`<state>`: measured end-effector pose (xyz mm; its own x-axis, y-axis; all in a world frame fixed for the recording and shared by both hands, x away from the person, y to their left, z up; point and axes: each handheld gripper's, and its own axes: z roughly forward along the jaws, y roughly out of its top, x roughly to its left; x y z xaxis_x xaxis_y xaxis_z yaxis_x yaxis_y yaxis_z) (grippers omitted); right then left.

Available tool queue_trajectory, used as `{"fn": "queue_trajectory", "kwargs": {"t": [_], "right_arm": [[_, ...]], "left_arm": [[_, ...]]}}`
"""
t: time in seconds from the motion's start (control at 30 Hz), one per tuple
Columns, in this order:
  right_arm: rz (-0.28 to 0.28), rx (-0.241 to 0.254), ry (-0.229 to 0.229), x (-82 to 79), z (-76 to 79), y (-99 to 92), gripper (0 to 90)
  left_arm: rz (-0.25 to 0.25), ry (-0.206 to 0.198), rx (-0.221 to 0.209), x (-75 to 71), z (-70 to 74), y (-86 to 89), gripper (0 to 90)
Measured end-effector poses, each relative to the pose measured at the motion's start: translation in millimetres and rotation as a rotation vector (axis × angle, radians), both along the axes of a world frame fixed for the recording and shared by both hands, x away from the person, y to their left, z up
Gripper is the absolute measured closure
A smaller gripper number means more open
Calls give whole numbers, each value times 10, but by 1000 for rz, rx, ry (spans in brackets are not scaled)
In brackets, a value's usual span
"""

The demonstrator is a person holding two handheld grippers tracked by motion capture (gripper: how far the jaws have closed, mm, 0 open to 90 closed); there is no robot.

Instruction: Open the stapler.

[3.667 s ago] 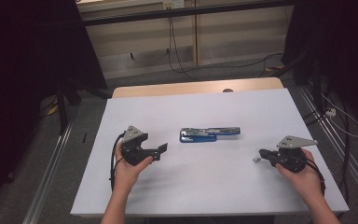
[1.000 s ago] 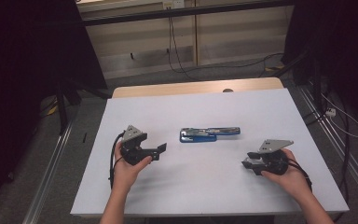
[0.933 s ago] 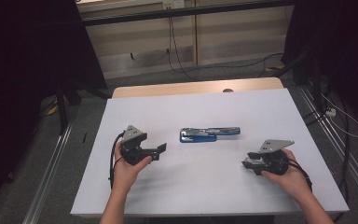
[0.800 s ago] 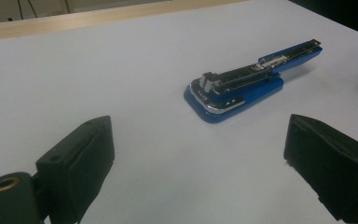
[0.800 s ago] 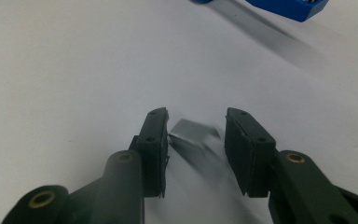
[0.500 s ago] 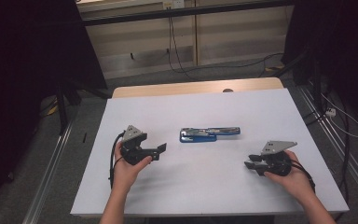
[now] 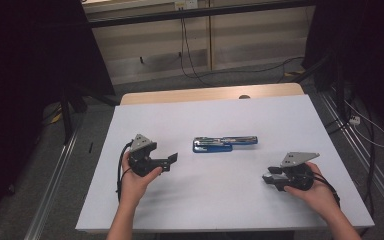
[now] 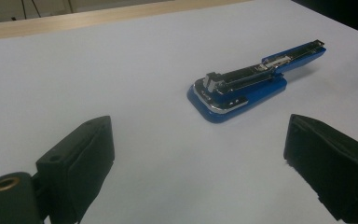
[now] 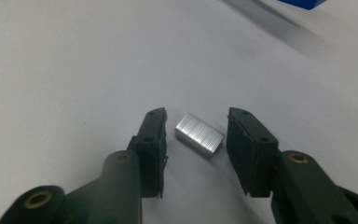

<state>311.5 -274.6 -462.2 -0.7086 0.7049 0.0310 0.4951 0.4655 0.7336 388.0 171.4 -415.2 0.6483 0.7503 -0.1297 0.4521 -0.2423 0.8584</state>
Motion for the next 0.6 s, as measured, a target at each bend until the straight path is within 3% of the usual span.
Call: {"fn": "queue_trajectory", "kwargs": {"t": [0.3, 0.47, 0.6], "right_arm": [[39, -13, 22, -82, 31, 40, 696], [47, -23, 5, -52, 22, 78, 648], [49, -13, 9, -28, 15, 91, 698]], "left_arm": [[5, -5, 1, -3, 19, 11, 86], [6, -7, 1, -2, 22, 12, 86], [3, -7, 8, -5, 26, 23, 86]]}}
